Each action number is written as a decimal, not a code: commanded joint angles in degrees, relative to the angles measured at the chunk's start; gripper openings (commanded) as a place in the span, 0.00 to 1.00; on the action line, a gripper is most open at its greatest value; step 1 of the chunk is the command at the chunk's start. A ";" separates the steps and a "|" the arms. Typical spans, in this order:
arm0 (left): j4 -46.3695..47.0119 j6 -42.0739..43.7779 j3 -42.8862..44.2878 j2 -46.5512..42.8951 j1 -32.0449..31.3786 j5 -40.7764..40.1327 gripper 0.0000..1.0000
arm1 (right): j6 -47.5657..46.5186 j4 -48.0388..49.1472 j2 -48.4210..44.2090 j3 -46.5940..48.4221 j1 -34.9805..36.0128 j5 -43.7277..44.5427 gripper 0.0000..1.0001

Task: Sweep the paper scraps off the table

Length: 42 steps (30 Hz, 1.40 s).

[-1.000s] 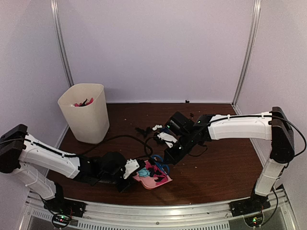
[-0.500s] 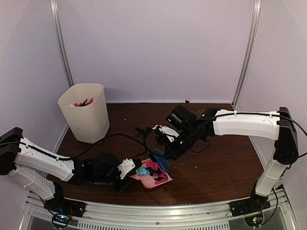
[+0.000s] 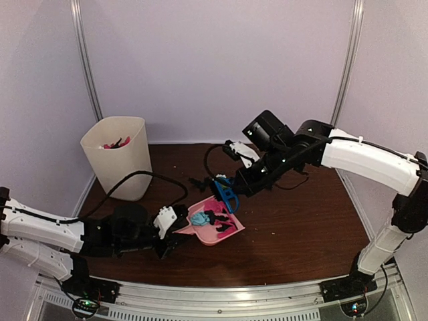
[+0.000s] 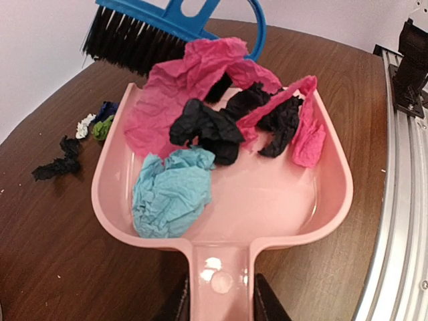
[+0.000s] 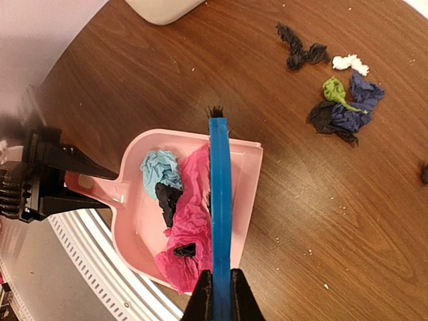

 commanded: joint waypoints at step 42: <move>-21.64 -3.92 22.92 -9.69 2.49 -13.72 0.00 | 12.91 1.82 -15.33 -1.07 -6.01 27.08 0.00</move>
